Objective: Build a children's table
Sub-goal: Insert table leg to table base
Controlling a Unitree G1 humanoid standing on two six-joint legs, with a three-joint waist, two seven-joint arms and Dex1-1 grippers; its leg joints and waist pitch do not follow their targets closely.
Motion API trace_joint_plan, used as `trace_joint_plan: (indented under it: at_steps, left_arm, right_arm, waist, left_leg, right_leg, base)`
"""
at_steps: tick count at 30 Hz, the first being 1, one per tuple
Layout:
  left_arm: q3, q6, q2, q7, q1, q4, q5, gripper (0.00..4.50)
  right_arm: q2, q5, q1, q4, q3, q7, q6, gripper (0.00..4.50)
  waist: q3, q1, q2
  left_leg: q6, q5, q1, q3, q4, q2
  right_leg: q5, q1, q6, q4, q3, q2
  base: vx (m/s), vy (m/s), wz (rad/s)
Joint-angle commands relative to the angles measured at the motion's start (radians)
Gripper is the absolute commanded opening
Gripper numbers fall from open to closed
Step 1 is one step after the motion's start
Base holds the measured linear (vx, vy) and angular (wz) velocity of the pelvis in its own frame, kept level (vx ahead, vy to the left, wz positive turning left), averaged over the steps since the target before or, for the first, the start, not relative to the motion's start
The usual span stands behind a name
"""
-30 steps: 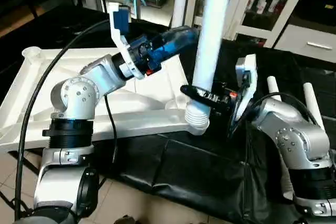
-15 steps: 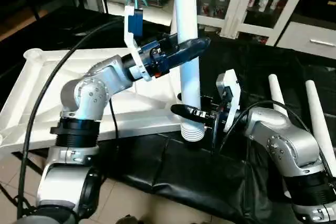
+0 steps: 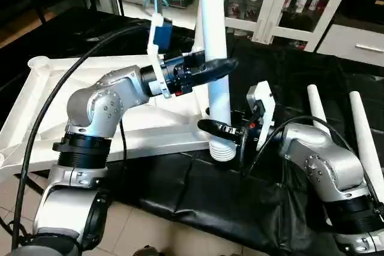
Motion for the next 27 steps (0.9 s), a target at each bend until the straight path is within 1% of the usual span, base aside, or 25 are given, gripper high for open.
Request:
trace_joint_plan:
  at_steps: [1, 4, 6, 7, 8, 9, 10, 11, 12, 13, 14, 15, 16, 18, 19, 21, 23, 24, 25, 26, 27]
  left_arm:
    - [-0.011, 0.002, 0.002, -0.004, -0.02, 0.007, -0.002, 2.72]
    - [-0.005, -0.019, -0.006, 0.016, -0.034, 0.032, 0.017, 2.51]
    - [0.003, -0.019, -0.012, 0.02, -0.037, 0.037, 0.015, 2.3]
    - [0.011, -0.023, -0.019, 0.027, -0.044, 0.044, 0.014, 2.22]
    - [0.015, -0.024, -0.022, 0.032, -0.048, 0.049, 0.014, 2.14]
    - [0.017, -0.024, -0.024, 0.036, -0.051, 0.052, 0.015, 2.06]
    - [0.019, -0.024, -0.024, 0.037, -0.052, 0.054, 0.015, 2.0]
    - [0.019, -0.024, -0.024, 0.036, -0.053, 0.054, 0.015, 1.83]
    - [0.018, -0.024, -0.022, 0.036, -0.054, 0.055, 0.016, 1.83]
    - [0.016, -0.024, -0.019, 0.035, -0.055, 0.055, 0.018, 1.8]
    - [0.014, -0.024, -0.016, 0.034, -0.057, 0.053, 0.02, 1.8]
    - [0.013, -0.024, -0.012, 0.032, -0.058, 0.052, 0.021, 1.79]
    - [0.012, -0.023, -0.01, 0.032, -0.059, 0.052, 0.021, 1.79]
    - [0.011, -0.022, -0.007, 0.031, -0.06, 0.051, 0.021, 1.77]
    - [0.001, -0.024, 0.004, 0.029, -0.061, 0.046, 0.034, 1.77]
    - [-0.004, -0.024, 0.011, 0.025, -0.062, 0.044, 0.04, 1.77]
    - [-0.011, -0.028, 0.017, 0.02, -0.062, 0.041, 0.049, 1.77]
    - [-0.025, -0.038, 0.029, 0.008, -0.063, 0.036, 0.066, 1.77]
    - [-0.026, -0.039, 0.032, 0.007, -0.064, 0.034, 0.069, 1.77]
    - [-0.03, -0.04, 0.037, 0.003, -0.067, 0.03, 0.072, 1.77]
    - [-0.031, -0.039, 0.038, 0.002, -0.068, 0.029, 0.073, 1.77]
  right_arm:
    - [-0.003, -0.005, -0.022, 0.001, 0.004, 0.001, -0.014, 1.85]
    - [-0.004, -0.007, -0.023, 0.004, 0.001, 0.001, -0.017, 1.85]
    - [-0.003, -0.01, -0.024, 0.006, 0.001, 0.002, -0.018, 1.85]
    - [-0.002, -0.015, -0.025, 0.007, 0.003, 0.004, -0.02, 1.85]
    - [-0.002, -0.016, -0.026, 0.008, 0.004, 0.006, -0.021, 1.85]
    - [-0.002, -0.018, -0.027, 0.009, 0.005, 0.008, -0.022, 2.41]
    - [-0.001, -0.019, -0.027, 0.01, 0.006, 0.008, -0.022, 2.55]
    - [0.001, -0.017, -0.03, 0.015, 0.004, 0.01, -0.022, 2.61]
    - [0.004, -0.016, -0.034, 0.021, 0.002, 0.009, -0.025, 2.61]
    - [0.007, -0.012, -0.038, 0.026, -0.001, 0.011, -0.025, 2.78]
    - [0.01, -0.01, -0.043, 0.031, -0.004, 0.011, -0.027, 2.78]
    - [0.013, -0.01, -0.046, 0.033, -0.005, 0.01, -0.028, 2.97]
    - [0.015, -0.007, -0.048, 0.033, -0.007, 0.011, -0.027, 2.97]
    - [0.016, -0.005, -0.05, 0.033, -0.008, 0.015, -0.027, 3.15]
    - [0.017, 0.001, -0.053, 0.03, -0.009, 0.021, -0.024, 3.27]
    - [0.017, 0.003, -0.056, 0.03, -0.009, 0.024, -0.022, 3.43]
    - [0.015, 0.006, -0.06, 0.03, -0.011, 0.028, -0.017, 3.59]
    - [0.009, 0.017, -0.068, 0.029, -0.016, 0.038, -0.004, 3.59]
    - [0.003, 0.022, -0.076, 0.03, -0.021, 0.042, 0.005, 3.7]
    - [-0.007, 0.031, -0.087, 0.033, -0.027, 0.048, 0.027, 3.91]
    - [-0.015, 0.033, -0.092, 0.035, -0.027, 0.053, 0.037, 3.91]
  waist:
    - [-0.078, -0.001, 0.005]
    - [-0.078, 0.001, 0.006]
    - [-0.078, 0.001, 0.004]
    - [-0.078, 0.0, 0.0]
    - [-0.079, 0.002, 0.003]
    - [-0.079, 0.002, 0.002]
    - [-0.078, 0.002, 0.001]
    - [-0.079, 0.002, 0.001]
    - [-0.079, 0.002, 0.002]
    - [-0.079, 0.001, 0.001]
    - [-0.079, 0.001, 0.001]
    - [-0.079, 0.002, 0.003]
    - [-0.079, 0.002, 0.002]
    - [-0.079, 0.002, 0.003]
    - [-0.079, 0.002, 0.0]
    - [-0.079, 0.003, 0.002]
    - [-0.079, 0.002, 0.001]
    - [-0.079, 0.003, 0.002]
    - [-0.078, 0.002, 0.002]
    - [-0.078, 0.002, 0.003]
    - [-0.078, 0.002, 0.003]
  left_leg:
    - [0.029, -0.051, 0.011, -0.044, -0.071, 0.088]
    - [0.033, -0.052, 0.011, -0.043, -0.07, 0.087]
    - [0.034, -0.049, 0.011, -0.043, -0.069, 0.087]
    - [0.037, -0.045, 0.011, -0.043, -0.069, 0.088]
    - [0.04, -0.041, 0.01, -0.044, -0.068, 0.089]
    - [0.042, -0.04, 0.01, -0.043, -0.068, 0.088]
    - [0.043, -0.04, 0.01, -0.043, -0.068, 0.088]
    - [0.045, -0.04, 0.01, -0.043, -0.067, 0.088]
    - [0.046, -0.04, 0.01, -0.043, -0.068, 0.088]
    - [0.047, -0.04, 0.009, -0.044, -0.068, 0.088]
    - [0.047, -0.041, 0.009, -0.044, -0.067, 0.088]
    - [0.046, -0.04, 0.01, -0.044, -0.067, 0.088]
    - [0.046, -0.041, 0.011, -0.043, -0.067, 0.088]
    - [0.044, -0.042, 0.012, -0.044, -0.068, 0.088]
    - [0.045, -0.042, 0.011, -0.043, -0.068, 0.088]
    - [0.048, -0.037, 0.011, -0.044, -0.068, 0.088]
    - [0.048, -0.038, 0.011, -0.044, -0.068, 0.088]
    - [0.048, -0.037, 0.012, -0.044, -0.067, 0.088]
    - [0.047, -0.042, 0.012, -0.044, -0.068, 0.088]
    - [0.043, -0.046, 0.012, -0.044, -0.069, 0.089]
    - [0.042, -0.046, 0.012, -0.045, -0.069, 0.089]
  right_leg:
    - [-0.047, 0.065, -0.278, -0.047, 0.057, -0.081]
    - [-0.06, 0.065, -0.28, -0.048, 0.057, -0.083]
    - [-0.06, 0.065, -0.28, -0.047, 0.057, -0.083]
    - [-0.051, 0.065, -0.282, -0.047, 0.057, -0.083]
    - [-0.049, 0.065, -0.284, -0.045, 0.057, -0.085]
    - [-0.048, 0.064, -0.284, -0.045, 0.057, -0.084]
    - [-0.05, 0.065, -0.284, -0.046, 0.057, -0.084]
    - [-0.053, 0.065, -0.283, -0.046, 0.057, -0.085]
    - [-0.056, 0.064, -0.283, -0.046, 0.057, -0.084]
    - [-0.061, 0.065, -0.282, -0.046, 0.056, -0.084]
    - [-0.062, 0.065, -0.282, -0.046, 0.056, -0.085]
    - [-0.063, 0.064, -0.281, -0.046, 0.056, -0.085]
    - [-0.065, 0.063, -0.281, -0.046, 0.056, -0.084]
    - [-0.065, 0.063, -0.279, -0.045, 0.056, -0.083]
    - [-0.064, 0.063, -0.279, -0.045, 0.056, -0.083]
    - [-0.06, 0.062, -0.278, -0.044, 0.056, -0.083]
    - [-0.064, 0.063, -0.277, -0.044, 0.056, -0.084]
    - [-0.065, 0.063, -0.277, -0.045, 0.056, -0.084]
    - [-0.069, 0.062, -0.276, -0.044, 0.056, -0.082]
    - [-0.076, 0.062, -0.276, -0.045, 0.056, -0.083]
    - [-0.077, 0.063, -0.276, -0.044, 0.056, -0.082]
  base:
    - [0.0, 0.0, 0.0]
    - [0.0, 0.0, 0.0]
    - [0.0, 0.0, 0.0]
    - [0.0, 0.0, 0.0]
    - [0.0, 0.0, 0.0]
    - [0.0, 0.0, 0.0]
    - [0.0, 0.0, 0.0]
    - [0.0, 0.0, 0.0]
    - [0.0, 0.0, 0.0]
    - [0.0, 0.0, 0.0]
    - [0.0, 0.0, 0.0]
    - [0.0, 0.0, 0.0]
    - [0.0, 0.0, 0.0]
    - [0.0, 0.0, 0.0]
    - [0.0, 0.0, 0.0]
    - [0.0, 0.0, 0.0]
    - [0.0, 0.0, 0.0]
    - [0.0, 0.0, 0.0]
    - [0.0, 0.0, 0.0]
    - [0.0, 0.0, 0.0]
    - [0.0, 0.0, 0.0]
